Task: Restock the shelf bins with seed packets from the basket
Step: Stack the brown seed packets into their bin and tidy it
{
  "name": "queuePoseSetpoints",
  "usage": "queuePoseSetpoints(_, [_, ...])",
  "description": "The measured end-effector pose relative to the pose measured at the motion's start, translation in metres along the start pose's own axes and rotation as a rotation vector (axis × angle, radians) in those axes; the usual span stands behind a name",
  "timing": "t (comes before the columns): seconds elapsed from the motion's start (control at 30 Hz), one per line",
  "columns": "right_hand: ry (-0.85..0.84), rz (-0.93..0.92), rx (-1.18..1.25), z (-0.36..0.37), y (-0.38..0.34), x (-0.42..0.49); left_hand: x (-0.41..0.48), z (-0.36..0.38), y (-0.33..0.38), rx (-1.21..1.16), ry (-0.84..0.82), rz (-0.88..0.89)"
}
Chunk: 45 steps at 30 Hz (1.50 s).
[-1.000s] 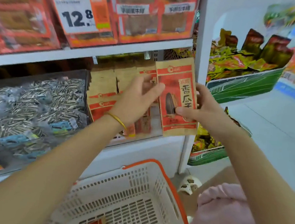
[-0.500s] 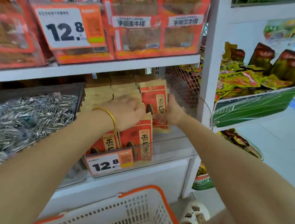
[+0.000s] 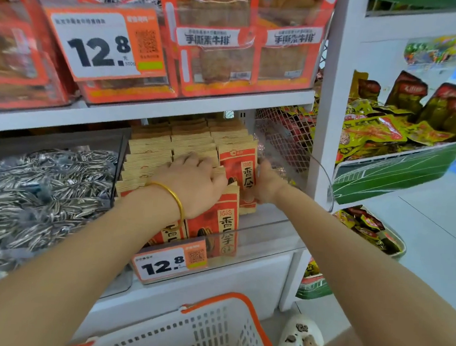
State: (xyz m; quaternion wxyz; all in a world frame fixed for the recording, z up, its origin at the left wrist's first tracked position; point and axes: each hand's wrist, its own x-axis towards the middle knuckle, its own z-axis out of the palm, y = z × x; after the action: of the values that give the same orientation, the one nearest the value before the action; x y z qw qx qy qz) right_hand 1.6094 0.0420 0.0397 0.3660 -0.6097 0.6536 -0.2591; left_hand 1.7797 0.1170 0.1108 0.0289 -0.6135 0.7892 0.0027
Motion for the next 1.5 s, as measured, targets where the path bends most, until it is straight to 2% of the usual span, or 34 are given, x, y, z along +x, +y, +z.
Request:
queuePoseSetpoints(0.1, [0.072,-0.049,-0.008,-0.008,-0.001,-0.019,-0.005,0.001,0.001,-0.035,0.098,0.0])
queuePoseSetpoints(0.17, [0.143,-0.111,-0.032,-0.014,-0.005,-0.044,-0.016,0.0,0.003,-0.06,0.247,0.023])
queuePoseSetpoints(0.3, [0.401,-0.303,-0.072,-0.019,-0.013,-0.13,-0.074,0.007,0.002,-0.22,0.704,0.25])
queuePoseSetpoints(0.37, [0.401,-0.42,-0.032,-0.001,-0.012,-0.177,-0.119,0.037,-0.007,-0.31,0.759,0.332])
queuePoseSetpoints(0.43, [0.193,-0.451,-0.063,0.039,-0.003,-0.199,-0.159,0.082,-0.023,-0.315,0.657,0.362])
queuePoseSetpoints(0.53, [-0.253,-0.4,-0.389,0.127,0.034,-0.186,-0.196,0.155,-0.057,-0.24,0.341,0.315])
queuePoseSetpoints(0.6, [-0.565,-0.361,-0.599,0.187,0.069,-0.173,-0.208,0.195,-0.084,-0.191,0.11,0.217])
queuePoseSetpoints(0.67, [-0.859,-0.293,-0.706,0.238,0.106,-0.17,-0.217,0.225,-0.106,-0.237,-0.079,0.093])
queuePoseSetpoints(0.73, [-1.008,-0.212,-0.765,0.28,0.14,-0.175,-0.219,0.245,-0.121,-0.257,-0.174,-0.038])
queuePoseSetpoints(0.93, [-1.001,0.002,-0.713,0.365,0.196,-0.192,-0.219,0.277,-0.134,-0.215,-0.325,-0.115])
queuePoseSetpoints(1.0, [-0.999,-0.013,-0.742,0.381,0.207,-0.201,-0.223,0.29,-0.143,-0.177,-0.431,-0.15])
queuePoseSetpoints(1.1, [-0.909,-0.02,-0.809,0.396,0.211,-0.207,-0.225,0.314,-0.158,-0.137,-0.581,-0.25])
queuePoseSetpoints(1.27, [-0.955,0.077,-0.764,0.397,0.202,-0.197,-0.229,0.372,-0.175,-0.169,-0.652,-0.351])
queuePoseSetpoints(1.4, [-0.946,0.148,-0.725,0.37,0.191,-0.179,-0.225,0.418,-0.173,-0.206,-0.668,-0.299])
queuePoseSetpoints(1.5, [-0.87,0.145,-0.659,0.339,0.18,-0.166,-0.216,0.438,-0.17,-0.214,-0.67,-0.264])
